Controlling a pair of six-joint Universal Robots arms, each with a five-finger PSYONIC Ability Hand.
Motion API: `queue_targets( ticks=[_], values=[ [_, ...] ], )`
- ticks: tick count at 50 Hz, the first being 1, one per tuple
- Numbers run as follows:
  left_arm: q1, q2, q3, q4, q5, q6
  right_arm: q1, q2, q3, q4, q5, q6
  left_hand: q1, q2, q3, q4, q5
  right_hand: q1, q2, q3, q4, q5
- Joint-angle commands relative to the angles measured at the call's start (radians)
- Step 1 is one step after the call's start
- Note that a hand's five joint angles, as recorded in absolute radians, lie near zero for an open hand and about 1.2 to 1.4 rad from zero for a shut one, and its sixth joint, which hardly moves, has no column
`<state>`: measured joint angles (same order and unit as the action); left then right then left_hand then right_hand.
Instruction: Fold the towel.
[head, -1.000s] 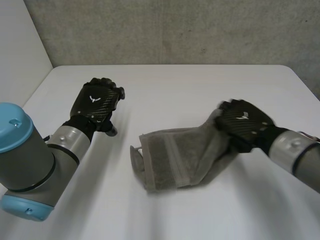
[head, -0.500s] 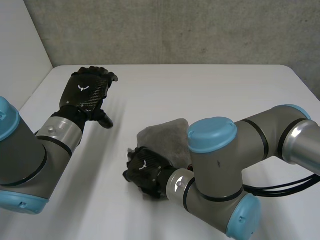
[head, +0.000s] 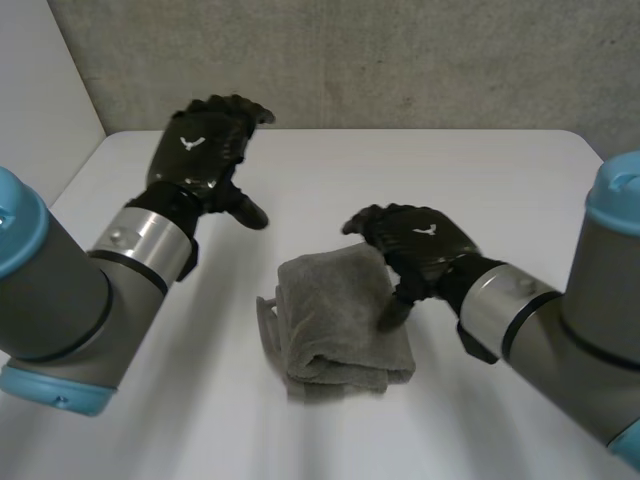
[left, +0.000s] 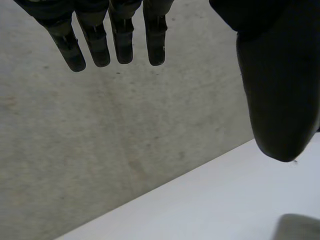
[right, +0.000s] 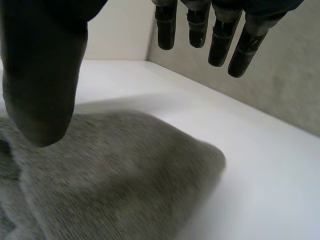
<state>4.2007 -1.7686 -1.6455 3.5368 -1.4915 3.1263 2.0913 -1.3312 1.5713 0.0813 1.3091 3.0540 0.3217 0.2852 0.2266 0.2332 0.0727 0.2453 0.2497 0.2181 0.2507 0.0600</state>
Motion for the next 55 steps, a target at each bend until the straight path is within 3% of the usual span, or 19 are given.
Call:
queue_targets(
  ticks=[1, 4, 9, 13, 26, 36, 45, 52, 55],
  values=[
    [-0.083, -0.043, -0.042, -0.035, -0.018, -0.029, -0.096, 0.078, -0.008, 0.014, -0.005, 0.074, -0.082, -0.045, -0.052, -0.059, -0.007, -0.071, -0.075, -0.044, -0.076, -0.060],
    [-0.096, -0.066, -0.056, -0.033, -0.043, -0.031, -0.099, 0.160, -0.028, 0.005, -0.005, 0.091, -0.073, -0.036, -0.052, -0.059, 0.001, -0.071, -0.075, -0.044, -0.076, -0.060],
    [-0.152, -0.170, -0.059, -0.032, -0.206, -0.022, -0.096, 0.250, -0.063, -0.006, -0.001, 0.092, -0.076, -0.039, -0.052, -0.059, -0.001, -0.071, -0.075, -0.044, -0.076, -0.060],
    [-0.183, -0.215, -0.048, -0.030, -0.245, -0.018, -0.088, 0.297, -0.070, -0.046, 0.002, 0.092, -0.082, -0.045, -0.052, -0.059, -0.007, -0.071, -0.075, -0.044, -0.076, -0.060],
    [-0.202, -0.296, -0.039, -0.036, -0.245, -0.006, -0.077, 0.334, -0.056, -0.117, 0.032, 0.074, -0.088, -0.051, -0.052, -0.059, -0.013, -0.071, -0.075, -0.044, -0.076, -0.060],
    [-0.151, -0.339, -0.031, -0.021, -0.245, 0.106, -0.073, 0.336, -0.053, -0.132, 0.081, 0.069, -0.088, -0.051, -0.052, -0.059, -0.013, -0.071, -0.075, -0.044, -0.076, -0.060],
    [-0.126, -0.347, -0.020, -0.018, -0.243, 0.104, -0.051, 0.346, -0.043, -0.136, 0.088, 0.069, -0.088, -0.051, -0.052, -0.059, -0.013, -0.071, -0.075, -0.044, -0.076, -0.060],
    [-0.096, -0.244, -0.017, -0.029, -0.237, 0.093, -0.048, 0.328, -0.043, -0.132, 0.091, 0.071, -0.091, -0.054, -0.052, -0.059, -0.016, -0.071, -0.075, -0.044, -0.076, -0.060],
    [-0.146, -0.138, -0.017, -0.029, -0.173, -0.010, -0.066, 0.274, -0.040, -0.123, 0.088, 0.071, -0.091, -0.054, -0.052, -0.059, -0.016, -0.071, -0.075, -0.044, -0.076, -0.060]
  ],
)
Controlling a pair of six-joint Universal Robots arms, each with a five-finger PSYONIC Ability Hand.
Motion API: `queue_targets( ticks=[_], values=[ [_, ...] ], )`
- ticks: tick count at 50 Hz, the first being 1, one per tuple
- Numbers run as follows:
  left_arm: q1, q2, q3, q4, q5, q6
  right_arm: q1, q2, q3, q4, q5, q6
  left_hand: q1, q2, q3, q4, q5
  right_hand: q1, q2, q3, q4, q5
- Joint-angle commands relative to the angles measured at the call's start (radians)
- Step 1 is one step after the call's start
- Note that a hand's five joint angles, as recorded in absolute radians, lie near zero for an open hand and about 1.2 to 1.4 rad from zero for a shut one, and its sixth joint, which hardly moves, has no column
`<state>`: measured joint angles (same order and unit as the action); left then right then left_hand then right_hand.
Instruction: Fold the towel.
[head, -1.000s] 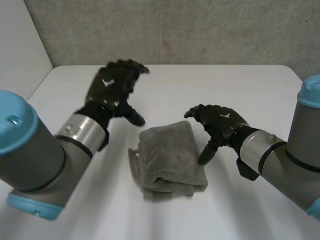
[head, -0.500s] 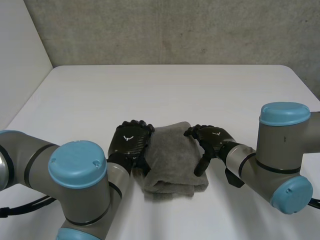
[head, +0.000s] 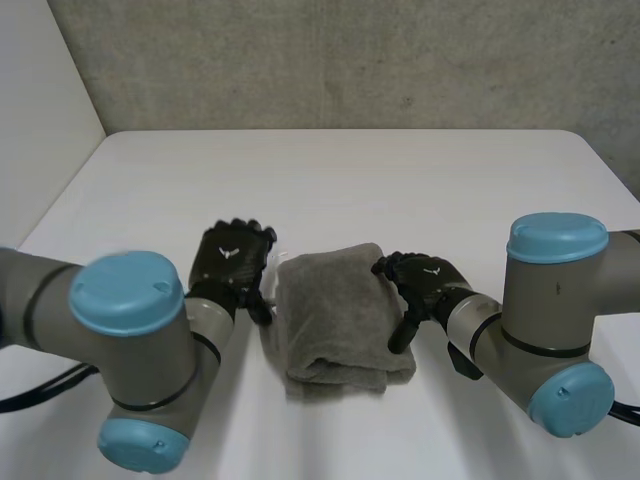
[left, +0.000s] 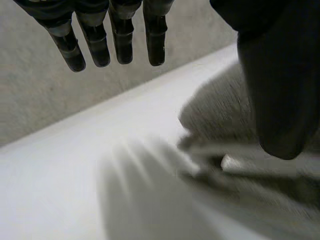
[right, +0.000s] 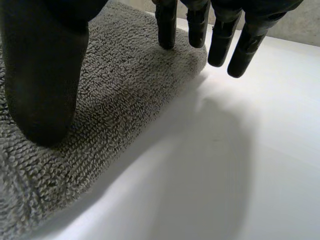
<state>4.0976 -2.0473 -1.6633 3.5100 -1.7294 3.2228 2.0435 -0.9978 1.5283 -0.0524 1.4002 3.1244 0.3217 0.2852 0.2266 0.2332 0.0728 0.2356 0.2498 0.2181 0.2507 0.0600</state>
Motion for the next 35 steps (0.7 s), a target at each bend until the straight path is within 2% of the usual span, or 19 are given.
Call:
queue_targets(
  ticks=[1, 2, 4, 8, 12, 21, 28, 35],
  values=[
    [-0.043, 0.141, 0.001, -0.002, 0.065, -0.107, -0.020, -0.076, 0.004, 0.011, -0.003, 0.000, -0.091, -0.054, -0.052, -0.059, -0.016, -0.061, -0.075, -0.044, -0.076, -0.060],
    [-0.080, 0.151, 0.004, 0.001, 0.085, -0.157, -0.020, -0.076, 0.004, 0.011, -0.003, 0.000, -0.093, -0.057, -0.052, -0.059, -0.019, -0.061, -0.075, -0.044, -0.076, -0.060],
    [-0.103, 0.136, 0.014, 0.001, 0.089, -0.190, -0.022, -0.096, 0.009, 0.011, -0.003, -0.001, -0.093, -0.057, -0.052, -0.059, -0.019, -0.061, -0.075, -0.044, -0.076, -0.060],
    [-0.114, 0.107, 0.037, -0.003, 0.086, -0.210, -0.026, -0.130, 0.010, 0.011, -0.003, -0.017, -0.093, -0.057, -0.052, -0.059, -0.019, -0.061, -0.075, -0.044, -0.076, -0.060],
    [-0.123, -0.003, 0.085, -0.032, 0.088, -0.209, -0.054, -0.125, 0.019, 0.011, -0.009, -0.044, -0.091, -0.054, -0.052, -0.059, -0.016, -0.061, -0.075, -0.044, -0.076, -0.060],
    [-0.108, -0.097, 0.120, -0.132, 0.077, -0.204, -0.046, -0.065, 0.006, 0.008, -0.023, -0.043, -0.088, -0.051, -0.052, -0.059, -0.013, -0.061, -0.075, -0.044, -0.076, -0.060],
    [-0.059, -0.097, 0.082, -0.134, 0.076, -0.204, -0.043, -0.010, -0.025, 0.002, -0.029, -0.041, -0.082, -0.045, -0.052, -0.059, -0.007, -0.061, -0.075, -0.044, -0.076, -0.060],
    [-0.046, -0.108, 0.063, -0.128, 0.077, -0.181, -0.023, 0.047, -0.054, 0.008, -0.046, -0.037, -0.082, -0.045, -0.052, -0.059, -0.007, -0.061, -0.075, -0.044, -0.076, -0.060]
  ],
)
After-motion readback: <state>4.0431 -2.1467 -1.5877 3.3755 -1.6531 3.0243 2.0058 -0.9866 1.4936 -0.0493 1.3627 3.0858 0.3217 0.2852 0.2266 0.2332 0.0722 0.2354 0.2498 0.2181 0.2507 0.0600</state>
